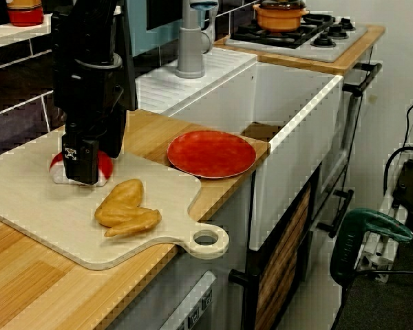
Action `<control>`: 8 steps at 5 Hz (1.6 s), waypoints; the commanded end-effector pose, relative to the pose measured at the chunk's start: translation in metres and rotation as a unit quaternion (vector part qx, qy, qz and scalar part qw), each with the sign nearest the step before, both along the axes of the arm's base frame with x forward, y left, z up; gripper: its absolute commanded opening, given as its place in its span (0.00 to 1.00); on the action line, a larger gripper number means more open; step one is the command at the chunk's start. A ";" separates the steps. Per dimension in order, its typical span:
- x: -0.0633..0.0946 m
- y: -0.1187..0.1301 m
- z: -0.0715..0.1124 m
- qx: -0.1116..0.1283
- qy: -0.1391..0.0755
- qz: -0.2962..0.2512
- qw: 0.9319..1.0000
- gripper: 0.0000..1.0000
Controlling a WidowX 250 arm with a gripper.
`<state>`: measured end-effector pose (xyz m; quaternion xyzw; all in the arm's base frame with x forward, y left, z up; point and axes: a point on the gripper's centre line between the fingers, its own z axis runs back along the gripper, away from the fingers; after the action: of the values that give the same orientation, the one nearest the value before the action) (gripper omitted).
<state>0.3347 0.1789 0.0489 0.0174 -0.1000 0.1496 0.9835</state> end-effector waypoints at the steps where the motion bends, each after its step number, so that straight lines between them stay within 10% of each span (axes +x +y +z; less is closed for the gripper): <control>1: 0.004 0.002 0.012 0.014 -0.017 -0.007 1.000 1.00; 2: 0.004 0.002 0.012 0.014 -0.017 -0.019 1.000 0.00; 6: -0.003 0.006 0.037 -0.024 -0.022 -0.033 0.999 0.00; 8: -0.014 -0.013 0.048 0.019 -0.047 -0.097 0.994 0.00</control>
<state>0.3125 0.1610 0.0706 -0.0023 -0.1172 0.0611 0.9912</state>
